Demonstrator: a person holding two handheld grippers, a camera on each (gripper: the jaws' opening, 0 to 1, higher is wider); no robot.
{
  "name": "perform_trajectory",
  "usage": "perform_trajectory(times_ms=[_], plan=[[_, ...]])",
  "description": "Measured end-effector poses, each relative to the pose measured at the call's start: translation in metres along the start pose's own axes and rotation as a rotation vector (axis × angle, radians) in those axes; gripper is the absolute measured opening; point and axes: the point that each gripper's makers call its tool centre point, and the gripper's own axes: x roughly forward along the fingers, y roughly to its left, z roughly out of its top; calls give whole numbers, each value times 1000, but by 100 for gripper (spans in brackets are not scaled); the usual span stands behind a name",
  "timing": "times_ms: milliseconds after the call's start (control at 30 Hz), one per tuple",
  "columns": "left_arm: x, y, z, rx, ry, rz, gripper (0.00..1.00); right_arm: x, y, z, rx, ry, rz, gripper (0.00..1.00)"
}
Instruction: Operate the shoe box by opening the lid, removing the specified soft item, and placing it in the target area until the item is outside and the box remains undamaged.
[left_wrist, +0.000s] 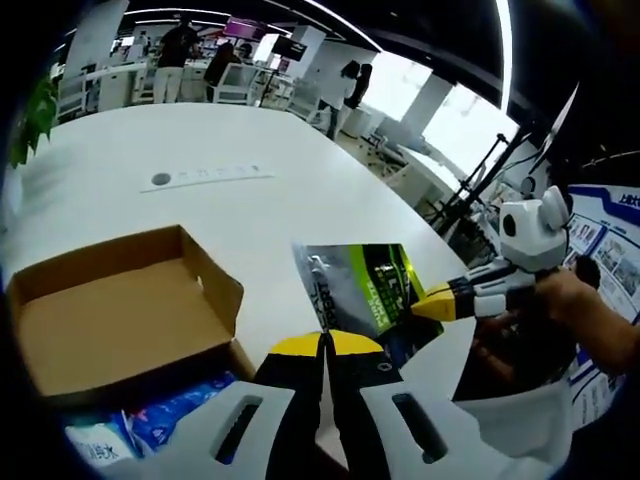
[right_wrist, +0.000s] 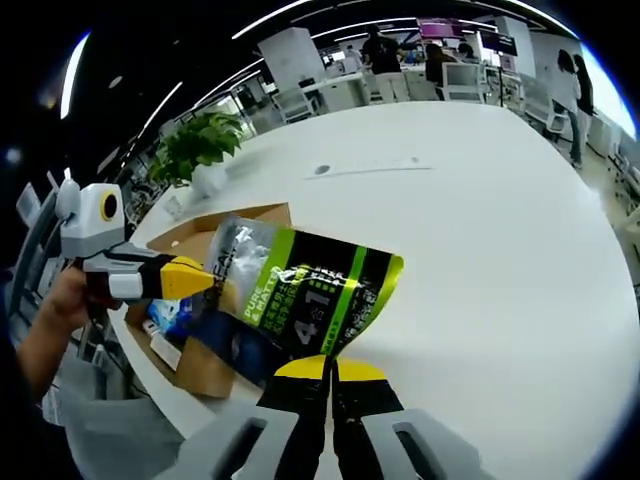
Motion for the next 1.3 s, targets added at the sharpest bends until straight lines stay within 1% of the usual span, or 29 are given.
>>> perform_trajectory(times_ms=[167,367,467,700,833,967,1000,1100,1133,1233,1300], plan=[[10,4,-3,16,23,10,0,7,-8,1,-6,-5,-12,0],[21,7,-11,62,60,30,0,18,-19,2,-26,-1,-33,0],[26,9,-14,94,79,40,0,21,-23,-1,-34,5,-43,0],[38,12,-20,153,120,59,0,33,-35,2,-67,9,-79,0],[44,15,-24,195,143,75,0,41,-43,4,-66,5,-92,0],[50,18,-27,228,159,91,0,47,-47,2,-75,4,-107,0],[51,18,-28,239,163,94,0,49,-49,2,-78,4,-111,0],[53,20,-30,325,191,113,0,52,-51,-1,-87,1,-122,0],[54,19,-29,347,189,117,0,53,-52,-1,-90,-1,-126,0],[60,18,-30,380,206,126,0,56,-56,-2,-95,-5,-140,0],[62,18,-30,425,216,130,0,58,-60,-3,-97,-10,-147,0]])
